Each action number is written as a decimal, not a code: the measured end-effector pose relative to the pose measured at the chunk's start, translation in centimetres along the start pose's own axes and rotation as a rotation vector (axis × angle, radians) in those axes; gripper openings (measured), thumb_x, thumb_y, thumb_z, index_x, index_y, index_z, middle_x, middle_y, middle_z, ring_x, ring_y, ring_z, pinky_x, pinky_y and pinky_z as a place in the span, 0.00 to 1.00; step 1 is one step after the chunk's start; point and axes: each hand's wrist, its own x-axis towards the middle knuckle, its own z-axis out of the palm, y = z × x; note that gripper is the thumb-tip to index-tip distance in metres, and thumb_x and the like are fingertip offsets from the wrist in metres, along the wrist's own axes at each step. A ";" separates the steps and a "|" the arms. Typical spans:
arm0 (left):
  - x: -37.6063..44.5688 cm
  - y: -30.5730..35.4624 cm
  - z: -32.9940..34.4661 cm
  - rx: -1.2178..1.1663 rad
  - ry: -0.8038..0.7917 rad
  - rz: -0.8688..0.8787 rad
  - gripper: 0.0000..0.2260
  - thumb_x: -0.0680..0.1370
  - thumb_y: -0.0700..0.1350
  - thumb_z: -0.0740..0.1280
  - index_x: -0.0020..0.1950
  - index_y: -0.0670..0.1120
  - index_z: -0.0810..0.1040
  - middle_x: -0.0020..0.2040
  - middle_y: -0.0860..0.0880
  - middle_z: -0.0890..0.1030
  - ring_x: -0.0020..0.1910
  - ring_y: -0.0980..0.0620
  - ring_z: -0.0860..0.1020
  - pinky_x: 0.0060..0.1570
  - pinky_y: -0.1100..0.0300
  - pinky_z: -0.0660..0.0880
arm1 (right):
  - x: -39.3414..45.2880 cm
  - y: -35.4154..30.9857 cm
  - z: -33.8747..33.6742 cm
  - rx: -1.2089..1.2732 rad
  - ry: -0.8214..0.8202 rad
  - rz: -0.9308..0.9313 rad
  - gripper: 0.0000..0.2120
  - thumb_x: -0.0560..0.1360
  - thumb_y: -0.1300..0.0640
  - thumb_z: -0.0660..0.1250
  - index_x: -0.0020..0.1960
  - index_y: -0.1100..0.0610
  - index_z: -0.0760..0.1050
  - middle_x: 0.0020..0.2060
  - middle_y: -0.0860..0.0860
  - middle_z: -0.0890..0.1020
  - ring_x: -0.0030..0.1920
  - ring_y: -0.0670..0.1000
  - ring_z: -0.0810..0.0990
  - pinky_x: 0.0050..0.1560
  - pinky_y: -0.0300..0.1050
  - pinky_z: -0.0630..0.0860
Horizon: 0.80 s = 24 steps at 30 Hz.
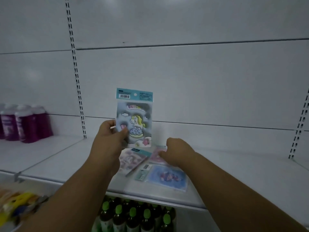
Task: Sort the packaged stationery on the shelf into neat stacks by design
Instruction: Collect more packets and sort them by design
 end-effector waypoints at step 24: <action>0.3 -0.4 -3.0 -0.142 -0.258 -0.093 0.06 0.79 0.41 0.67 0.56 0.47 0.74 0.44 0.46 0.87 0.40 0.45 0.86 0.37 0.48 0.83 | -5.0 -1.1 -4.0 0.848 0.556 0.267 0.09 0.72 0.67 0.64 0.45 0.55 0.80 0.45 0.63 0.83 0.38 0.57 0.79 0.46 0.60 0.81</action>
